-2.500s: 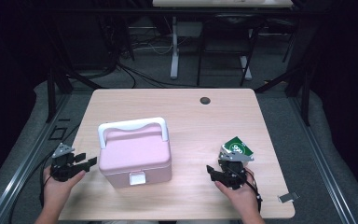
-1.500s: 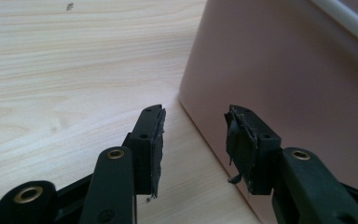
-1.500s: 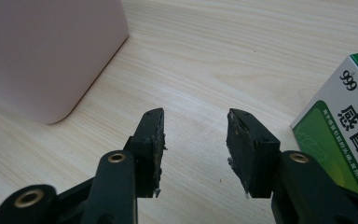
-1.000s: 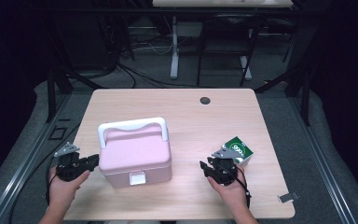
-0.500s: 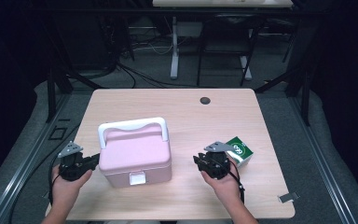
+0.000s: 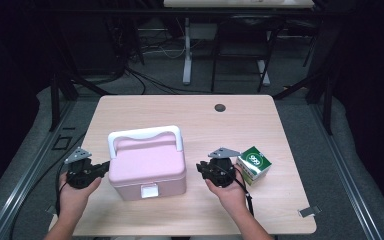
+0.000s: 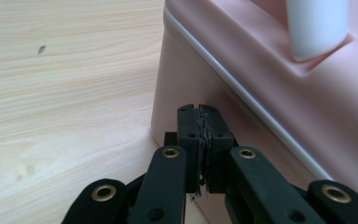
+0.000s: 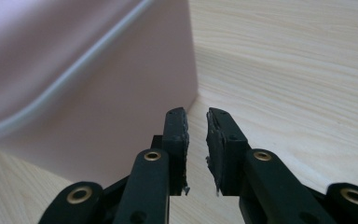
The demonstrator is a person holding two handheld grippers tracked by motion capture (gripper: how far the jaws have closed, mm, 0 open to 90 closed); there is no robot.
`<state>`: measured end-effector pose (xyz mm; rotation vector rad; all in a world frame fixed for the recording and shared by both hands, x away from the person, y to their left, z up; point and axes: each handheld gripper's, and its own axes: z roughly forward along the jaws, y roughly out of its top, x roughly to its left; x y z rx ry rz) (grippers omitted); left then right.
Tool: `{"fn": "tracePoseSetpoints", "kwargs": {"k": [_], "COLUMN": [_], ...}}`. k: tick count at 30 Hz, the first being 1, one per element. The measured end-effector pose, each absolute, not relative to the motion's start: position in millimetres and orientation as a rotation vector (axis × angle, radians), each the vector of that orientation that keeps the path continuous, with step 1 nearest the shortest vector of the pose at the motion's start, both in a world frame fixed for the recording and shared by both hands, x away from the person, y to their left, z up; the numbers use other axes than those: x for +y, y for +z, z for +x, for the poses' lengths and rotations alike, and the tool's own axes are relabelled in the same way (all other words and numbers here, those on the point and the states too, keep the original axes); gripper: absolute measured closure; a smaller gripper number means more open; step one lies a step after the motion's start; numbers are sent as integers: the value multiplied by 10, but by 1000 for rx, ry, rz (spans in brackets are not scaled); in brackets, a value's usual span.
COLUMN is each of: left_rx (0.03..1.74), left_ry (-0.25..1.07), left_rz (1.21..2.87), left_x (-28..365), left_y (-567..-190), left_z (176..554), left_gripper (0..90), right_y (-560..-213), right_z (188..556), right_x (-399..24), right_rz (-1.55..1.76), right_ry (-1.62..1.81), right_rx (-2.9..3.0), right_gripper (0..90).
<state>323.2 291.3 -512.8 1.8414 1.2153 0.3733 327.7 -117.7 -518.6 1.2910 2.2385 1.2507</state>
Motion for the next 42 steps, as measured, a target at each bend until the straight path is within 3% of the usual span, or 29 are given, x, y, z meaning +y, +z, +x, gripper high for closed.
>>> {"fn": "tracePoseSetpoints", "kwargs": {"k": [21, 27, 42], "left_rx": [1145, 1123, 1128], "left_ry": [343, 346, 351], "left_rz": [1896, 1908, 1930], "left_x": [2638, 2576, 2430], "left_y": [-5127, -5133, -5099], "left_z": [3191, 3160, 3157], "left_gripper": [896, 898, 900], "right_y": [-5117, -5123, -5069], "right_z": [3241, 3216, 3049], "right_x": [-1150, -1174, -1242], "right_rz": [1240, 1243, 1312], "right_ry": [1283, 1276, 1214], "right_rx": [2167, 2178, 2174], "right_gripper": [791, 889, 900]}}
